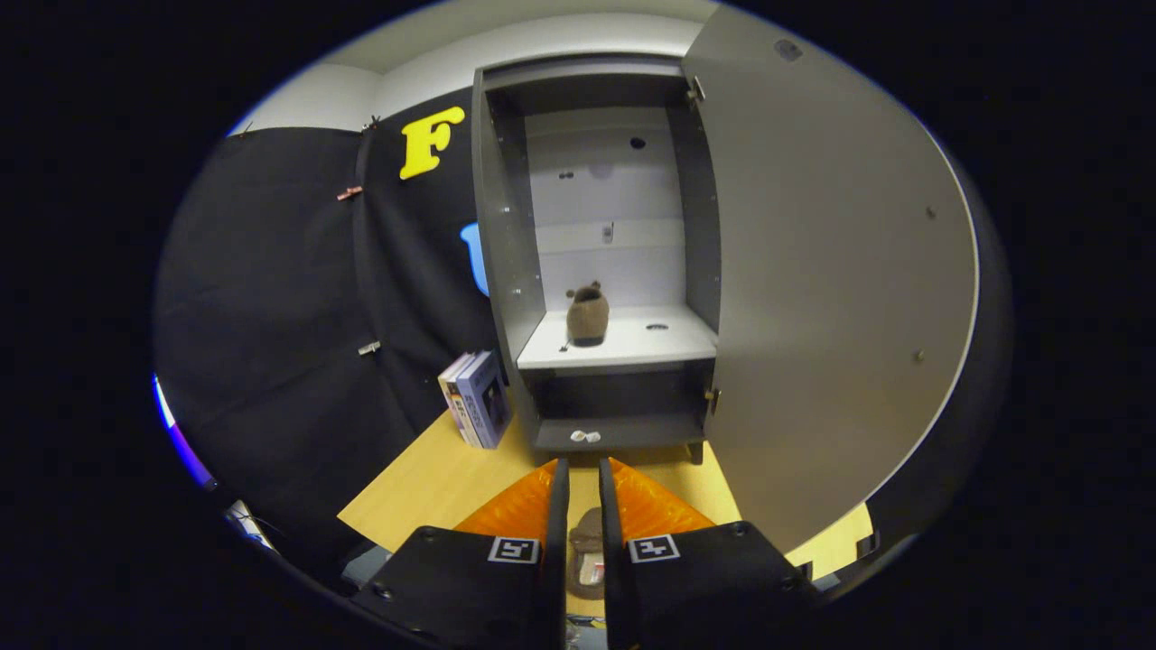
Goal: Open the shoe cabinet door, grab the shoes and put them into the shoe cabinet, then close the shoe cabinet door.
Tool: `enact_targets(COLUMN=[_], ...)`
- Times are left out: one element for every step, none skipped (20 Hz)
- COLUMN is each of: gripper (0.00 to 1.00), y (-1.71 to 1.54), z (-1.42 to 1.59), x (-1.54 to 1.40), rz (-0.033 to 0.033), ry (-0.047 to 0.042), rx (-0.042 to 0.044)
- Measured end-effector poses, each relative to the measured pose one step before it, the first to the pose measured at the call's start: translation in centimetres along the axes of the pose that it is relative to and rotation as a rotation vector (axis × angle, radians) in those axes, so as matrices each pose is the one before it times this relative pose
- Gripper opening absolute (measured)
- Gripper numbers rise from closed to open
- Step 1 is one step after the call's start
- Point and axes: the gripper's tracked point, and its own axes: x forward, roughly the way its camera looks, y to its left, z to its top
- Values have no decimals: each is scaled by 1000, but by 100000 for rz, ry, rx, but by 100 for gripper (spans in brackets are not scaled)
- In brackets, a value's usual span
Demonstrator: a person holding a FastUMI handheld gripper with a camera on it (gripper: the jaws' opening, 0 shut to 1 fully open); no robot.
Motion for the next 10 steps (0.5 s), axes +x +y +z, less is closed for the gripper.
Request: enact_targets(gripper=[22, 21, 25, 33, 41, 41, 40, 40, 40, 40], y=[465, 432, 261, 230, 267, 308, 518, 257, 33, 61], z=[-1578, -1665, -1330, -1694, -1487, -1353, -1220, -1210, -1453, -1341], x=[1067, 448, 1462, 1556, 757, 978, 1274, 1190, 1036, 975], rz=[-868, -871, -1545, -1388, -887, -867, 20, -576, -1032, -716], ry=[3646, 3132, 3858, 3747, 3639, 3257, 2934, 2707, 3212, 2910], rx=[164, 327, 56, 110, 35, 54, 192, 116, 96, 453])
